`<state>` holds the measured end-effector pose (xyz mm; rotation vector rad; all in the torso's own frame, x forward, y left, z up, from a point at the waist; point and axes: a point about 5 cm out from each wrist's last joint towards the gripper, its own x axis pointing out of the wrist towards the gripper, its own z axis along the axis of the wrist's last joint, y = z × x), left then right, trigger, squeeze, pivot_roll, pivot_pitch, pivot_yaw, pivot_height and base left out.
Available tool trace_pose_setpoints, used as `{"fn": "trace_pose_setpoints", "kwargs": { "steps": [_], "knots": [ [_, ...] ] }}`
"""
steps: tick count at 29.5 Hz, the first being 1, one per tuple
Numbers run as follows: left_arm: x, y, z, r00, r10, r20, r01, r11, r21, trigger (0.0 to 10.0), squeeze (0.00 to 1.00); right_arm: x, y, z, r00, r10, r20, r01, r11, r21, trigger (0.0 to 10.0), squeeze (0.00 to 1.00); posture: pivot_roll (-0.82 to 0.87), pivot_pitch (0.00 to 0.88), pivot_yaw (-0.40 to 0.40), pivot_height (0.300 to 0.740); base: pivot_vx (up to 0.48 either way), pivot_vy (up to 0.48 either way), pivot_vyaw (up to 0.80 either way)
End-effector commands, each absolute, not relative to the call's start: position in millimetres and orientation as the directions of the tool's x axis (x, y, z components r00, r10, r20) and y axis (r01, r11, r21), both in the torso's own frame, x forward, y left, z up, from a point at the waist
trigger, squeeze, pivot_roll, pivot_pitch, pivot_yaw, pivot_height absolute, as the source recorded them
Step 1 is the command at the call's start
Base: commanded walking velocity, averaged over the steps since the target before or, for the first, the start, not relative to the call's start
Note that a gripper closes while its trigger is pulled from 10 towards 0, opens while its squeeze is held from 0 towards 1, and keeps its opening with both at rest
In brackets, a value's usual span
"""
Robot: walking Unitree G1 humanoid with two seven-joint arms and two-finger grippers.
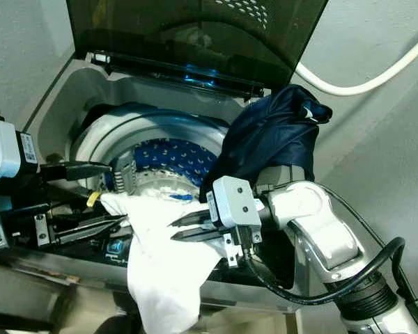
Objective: Clothes washing
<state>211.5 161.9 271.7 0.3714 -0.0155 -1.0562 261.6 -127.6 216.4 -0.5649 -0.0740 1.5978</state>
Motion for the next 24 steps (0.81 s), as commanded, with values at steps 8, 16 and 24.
{"fn": "trace_pose_setpoints", "kwargs": {
  "steps": [8,16,24],
  "knots": [
    [212,161,270,0.49,-0.856,-0.167,0.851,0.428,0.304,10.0,0.0,282,-127,222,0.144,0.969,-0.2,-0.933,0.066,-0.355,0.0,0.0,0.1,0.096,-0.015,0.74,0.0,0.0,0.0],
    [214,159,270,0.494,-0.856,-0.154,0.848,0.434,0.305,10.0,0.0,348,-106,287,0.598,0.752,0.276,-0.654,0.658,-0.374,10.0,0.0,0.11,0.086,-0.01,0.74,0.0,0.0,0.0],
    [213,158,271,0.499,-0.855,-0.145,0.843,0.44,0.309,10.0,0.0,358,-98,316,0.642,0.641,0.422,-0.51,0.767,-0.389,10.0,0.0,0.13,0.086,-0.023,0.74,0.0,0.0,0.0]
  ]
}}
